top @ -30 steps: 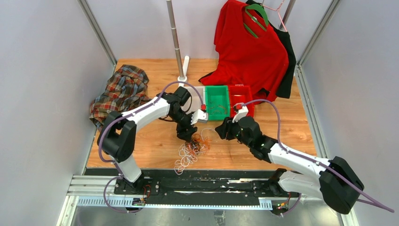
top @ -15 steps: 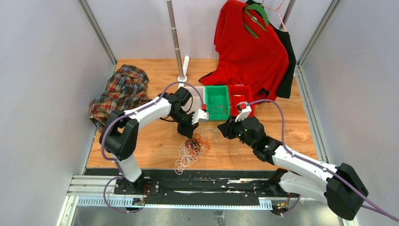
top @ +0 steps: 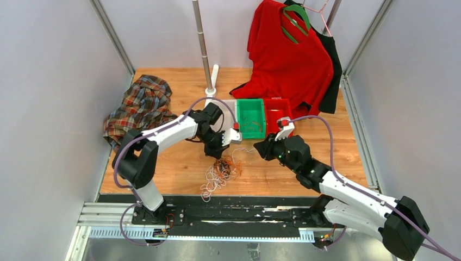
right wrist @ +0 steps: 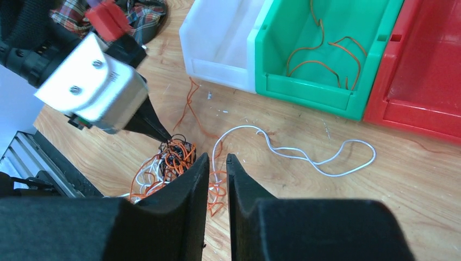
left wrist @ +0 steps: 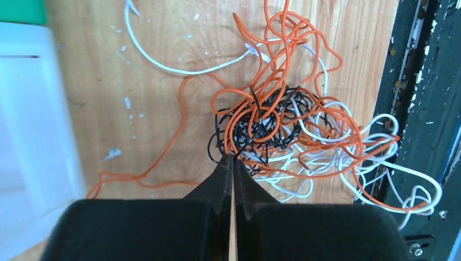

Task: Untangle the cables
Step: Untie the cable.

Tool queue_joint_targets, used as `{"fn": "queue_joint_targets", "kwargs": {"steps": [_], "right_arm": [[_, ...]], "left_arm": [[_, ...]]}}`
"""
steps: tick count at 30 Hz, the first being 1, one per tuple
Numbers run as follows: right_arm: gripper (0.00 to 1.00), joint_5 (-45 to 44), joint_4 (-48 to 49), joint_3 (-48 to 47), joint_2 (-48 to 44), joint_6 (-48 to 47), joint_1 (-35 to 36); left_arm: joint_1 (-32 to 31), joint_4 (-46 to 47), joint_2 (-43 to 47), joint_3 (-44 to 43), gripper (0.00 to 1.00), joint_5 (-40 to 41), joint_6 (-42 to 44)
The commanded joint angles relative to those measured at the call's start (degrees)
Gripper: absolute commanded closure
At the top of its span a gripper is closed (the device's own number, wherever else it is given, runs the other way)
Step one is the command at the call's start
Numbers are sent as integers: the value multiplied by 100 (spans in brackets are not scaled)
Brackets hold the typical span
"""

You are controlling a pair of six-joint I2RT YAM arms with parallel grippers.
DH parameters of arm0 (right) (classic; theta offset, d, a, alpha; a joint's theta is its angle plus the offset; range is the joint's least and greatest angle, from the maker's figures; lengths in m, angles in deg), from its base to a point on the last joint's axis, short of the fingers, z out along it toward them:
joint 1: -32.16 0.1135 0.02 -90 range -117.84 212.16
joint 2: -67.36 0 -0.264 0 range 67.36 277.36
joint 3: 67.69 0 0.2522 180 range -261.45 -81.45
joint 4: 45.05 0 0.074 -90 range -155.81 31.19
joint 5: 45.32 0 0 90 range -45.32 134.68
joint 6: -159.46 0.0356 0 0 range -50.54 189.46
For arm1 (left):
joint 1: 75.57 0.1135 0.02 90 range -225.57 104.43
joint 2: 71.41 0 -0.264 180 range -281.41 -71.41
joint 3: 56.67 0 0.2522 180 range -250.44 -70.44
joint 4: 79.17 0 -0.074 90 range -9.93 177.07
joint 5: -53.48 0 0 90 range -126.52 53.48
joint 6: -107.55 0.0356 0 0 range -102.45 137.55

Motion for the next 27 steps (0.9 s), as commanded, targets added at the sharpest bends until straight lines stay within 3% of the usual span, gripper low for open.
{"fn": "queue_joint_targets", "kwargs": {"steps": [1,6,10,13,18,27], "right_arm": [[82,-65,19,13,-89,-42,80],[77,270,366,-141,178,-56,156],[54,430,801,-337,391,-176,473],[44,433,1049,-571,636,-348,809],[37,468,1462,-952,1145,-622,1236],[37,-425,1799,-1607,2076,-1264,1618]], "left_arm": [[-39,-60,766,-208,99,218,-181],[-39,-591,1520,-506,99,302,-472],[-43,-982,1913,-833,99,337,-710],[-43,-1176,2109,-1127,99,298,-871],[-103,-1289,2317,-1385,99,259,-1168],[-204,-1616,2577,-1891,99,42,-1665]]}}
